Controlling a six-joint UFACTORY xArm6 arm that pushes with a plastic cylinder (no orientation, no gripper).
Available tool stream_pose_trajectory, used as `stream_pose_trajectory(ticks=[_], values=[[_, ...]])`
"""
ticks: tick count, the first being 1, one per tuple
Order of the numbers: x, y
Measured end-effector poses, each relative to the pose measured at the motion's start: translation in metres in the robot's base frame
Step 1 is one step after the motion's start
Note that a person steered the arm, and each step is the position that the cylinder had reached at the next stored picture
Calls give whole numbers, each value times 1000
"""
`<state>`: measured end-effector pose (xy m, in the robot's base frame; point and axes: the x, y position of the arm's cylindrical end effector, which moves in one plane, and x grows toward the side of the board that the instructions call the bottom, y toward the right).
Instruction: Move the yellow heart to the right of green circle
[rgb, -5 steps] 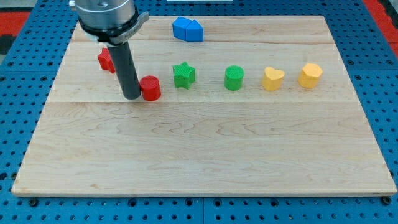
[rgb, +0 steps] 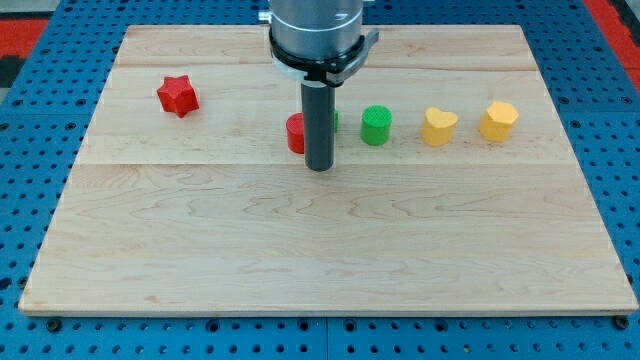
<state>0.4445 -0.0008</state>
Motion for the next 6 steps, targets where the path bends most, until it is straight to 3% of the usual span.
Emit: stream_pose_trajectory(ticks=[3, 4, 6], values=[[-6, 116], [-17, 180], [-55, 131]])
